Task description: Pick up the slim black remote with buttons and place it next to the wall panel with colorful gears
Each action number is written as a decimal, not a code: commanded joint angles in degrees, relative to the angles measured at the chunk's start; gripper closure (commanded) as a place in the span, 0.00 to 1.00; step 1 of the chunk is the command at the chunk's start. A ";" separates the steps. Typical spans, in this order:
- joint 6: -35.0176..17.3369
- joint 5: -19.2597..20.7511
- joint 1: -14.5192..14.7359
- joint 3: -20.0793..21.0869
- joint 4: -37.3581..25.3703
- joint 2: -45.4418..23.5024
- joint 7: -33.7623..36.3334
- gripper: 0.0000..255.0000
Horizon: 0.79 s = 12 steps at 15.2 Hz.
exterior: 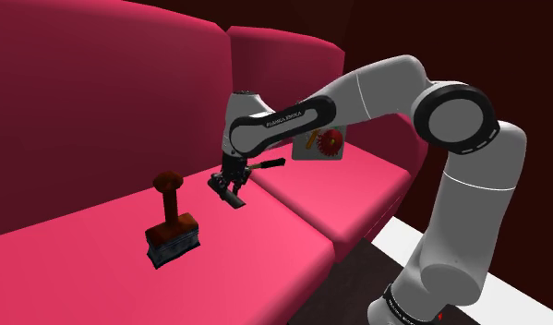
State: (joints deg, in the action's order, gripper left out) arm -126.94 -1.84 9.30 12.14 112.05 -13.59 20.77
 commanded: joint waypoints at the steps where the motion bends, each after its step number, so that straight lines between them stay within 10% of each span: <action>1: 1.36 -0.15 -0.04 0.05 -0.63 0.73 -0.01 1.00; 12: 9.07 -0.72 -0.25 0.18 -5.16 3.97 0.01 1.00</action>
State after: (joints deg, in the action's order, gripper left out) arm -118.60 -2.51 9.01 12.26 107.25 -10.00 20.67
